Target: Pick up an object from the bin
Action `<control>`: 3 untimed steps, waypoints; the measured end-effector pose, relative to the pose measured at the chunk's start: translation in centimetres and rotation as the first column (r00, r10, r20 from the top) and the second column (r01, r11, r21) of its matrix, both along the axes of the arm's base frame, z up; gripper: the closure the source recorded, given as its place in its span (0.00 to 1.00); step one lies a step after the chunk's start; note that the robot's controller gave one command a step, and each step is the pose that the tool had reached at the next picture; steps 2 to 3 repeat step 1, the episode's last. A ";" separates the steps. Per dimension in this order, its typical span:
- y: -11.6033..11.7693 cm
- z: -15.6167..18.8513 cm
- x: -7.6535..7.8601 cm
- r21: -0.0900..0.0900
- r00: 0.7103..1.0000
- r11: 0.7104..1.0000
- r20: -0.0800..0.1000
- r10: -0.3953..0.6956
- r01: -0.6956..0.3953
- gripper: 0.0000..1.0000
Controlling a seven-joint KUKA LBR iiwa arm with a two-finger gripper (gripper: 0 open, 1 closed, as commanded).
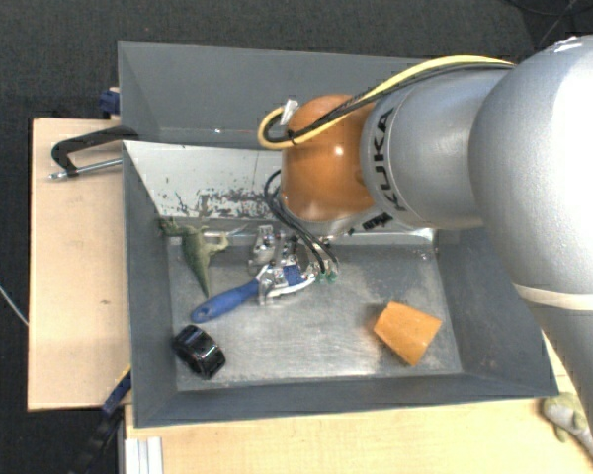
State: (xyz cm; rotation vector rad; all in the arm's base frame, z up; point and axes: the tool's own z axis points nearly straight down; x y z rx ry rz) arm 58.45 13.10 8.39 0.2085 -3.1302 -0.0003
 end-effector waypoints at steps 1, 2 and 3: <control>-3.1 13.0 -0.7 0.001 0.997 0.998 0.017 0.069 -0.069 1.00; -3.1 13.0 -0.7 0.001 0.997 0.998 0.017 0.069 -0.069 1.00; -3.1 13.0 -0.7 0.001 0.997 0.998 0.017 0.069 -0.069 1.00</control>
Offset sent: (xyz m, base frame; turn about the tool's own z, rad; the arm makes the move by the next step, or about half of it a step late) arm -0.0096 -0.0310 0.1238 -0.0705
